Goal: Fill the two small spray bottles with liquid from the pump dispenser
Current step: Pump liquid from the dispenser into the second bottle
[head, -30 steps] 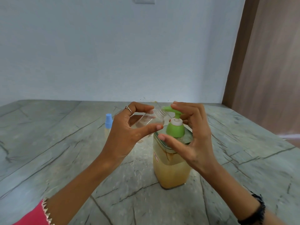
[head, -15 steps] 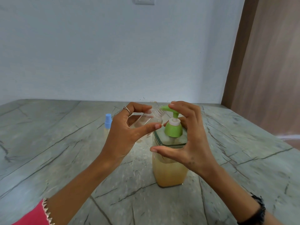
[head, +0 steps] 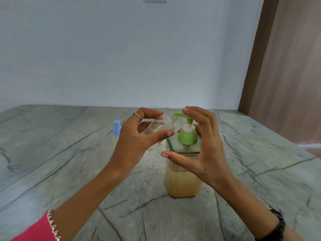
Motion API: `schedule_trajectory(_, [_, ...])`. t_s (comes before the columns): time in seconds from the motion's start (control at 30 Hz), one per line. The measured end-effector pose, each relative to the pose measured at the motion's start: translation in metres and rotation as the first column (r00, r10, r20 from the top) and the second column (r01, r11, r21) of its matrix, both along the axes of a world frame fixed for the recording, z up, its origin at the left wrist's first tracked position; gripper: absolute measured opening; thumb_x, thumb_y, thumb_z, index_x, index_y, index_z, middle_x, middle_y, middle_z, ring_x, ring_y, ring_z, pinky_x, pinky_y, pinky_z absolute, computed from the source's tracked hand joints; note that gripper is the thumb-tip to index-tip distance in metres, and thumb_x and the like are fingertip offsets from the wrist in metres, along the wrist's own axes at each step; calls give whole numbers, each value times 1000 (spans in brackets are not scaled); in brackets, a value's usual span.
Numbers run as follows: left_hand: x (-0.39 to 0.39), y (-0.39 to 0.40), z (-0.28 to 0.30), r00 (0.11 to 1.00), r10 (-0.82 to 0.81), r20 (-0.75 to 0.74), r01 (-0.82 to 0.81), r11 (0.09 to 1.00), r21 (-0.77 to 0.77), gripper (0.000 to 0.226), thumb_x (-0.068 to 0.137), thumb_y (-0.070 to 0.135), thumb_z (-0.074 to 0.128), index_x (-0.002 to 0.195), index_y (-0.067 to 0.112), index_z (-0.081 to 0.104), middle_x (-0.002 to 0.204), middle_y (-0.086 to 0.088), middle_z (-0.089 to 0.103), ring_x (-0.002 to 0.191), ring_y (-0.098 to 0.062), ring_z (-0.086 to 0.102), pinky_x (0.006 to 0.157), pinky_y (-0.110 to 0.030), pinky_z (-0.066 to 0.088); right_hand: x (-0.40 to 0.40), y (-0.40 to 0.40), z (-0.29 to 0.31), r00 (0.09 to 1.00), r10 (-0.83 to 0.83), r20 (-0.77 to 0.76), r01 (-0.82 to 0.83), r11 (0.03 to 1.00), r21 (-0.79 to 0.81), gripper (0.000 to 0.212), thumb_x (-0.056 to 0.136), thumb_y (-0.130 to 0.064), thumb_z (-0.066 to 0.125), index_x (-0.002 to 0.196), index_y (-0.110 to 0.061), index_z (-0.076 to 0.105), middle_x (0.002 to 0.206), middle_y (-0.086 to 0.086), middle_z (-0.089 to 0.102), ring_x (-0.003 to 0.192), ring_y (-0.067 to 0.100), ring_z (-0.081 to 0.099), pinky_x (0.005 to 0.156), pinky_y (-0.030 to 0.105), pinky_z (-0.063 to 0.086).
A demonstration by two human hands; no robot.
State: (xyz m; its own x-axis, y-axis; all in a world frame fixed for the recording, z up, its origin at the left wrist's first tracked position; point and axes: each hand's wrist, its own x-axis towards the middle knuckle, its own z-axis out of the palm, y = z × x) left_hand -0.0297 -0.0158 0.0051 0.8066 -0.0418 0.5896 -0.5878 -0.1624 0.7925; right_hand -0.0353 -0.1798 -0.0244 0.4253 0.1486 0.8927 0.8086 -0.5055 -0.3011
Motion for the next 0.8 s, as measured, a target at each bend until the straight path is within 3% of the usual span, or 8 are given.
schedule_trajectory(0.17, [0, 1, 0, 1000, -11, 6, 11, 1000, -3, 44, 53, 32, 77, 93, 25, 61, 98, 6, 67, 96, -10, 66, 88, -36, 54, -1, 0, 2, 1000, -21, 17, 20, 999, 25, 77, 67, -52, 76, 130, -21, 44, 128, -8, 40, 117, 1, 47, 87, 13, 48])
schedule_trajectory(0.5, [-1, 3, 4, 1000, -20, 20, 20, 1000, 6, 40, 55, 32, 77, 92, 28, 60, 93, 13, 66, 91, -3, 66, 87, -25, 53, -1, 4, 9, 1000, 20, -22, -16, 983, 185, 34, 82, -18, 72, 110, -22, 53, 110, -3, 53, 101, 5, 57, 77, 19, 52])
schedule_trajectory(0.67, [-1, 2, 5, 999, -26, 25, 26, 999, 27, 41, 54, 32, 77, 91, 28, 60, 92, 14, 66, 89, -2, 66, 86, -24, 54, -2, 6, 13, 998, 59, -28, -51, 973, 226, 33, 81, -3, 69, 102, -25, 56, 105, -3, 57, 94, 3, 60, 71, 13, 49])
schedule_trajectory(0.8, [0, 3, 4, 999, -25, 21, 24, 999, 48, 41, 52, 32, 77, 90, 29, 60, 91, 17, 66, 90, 0, 65, 85, -21, 53, -1, 9, 15, 999, 34, -21, -28, 966, 257, 32, 79, -1, 70, 91, -27, 56, 95, -8, 56, 88, 3, 60, 64, 22, 53])
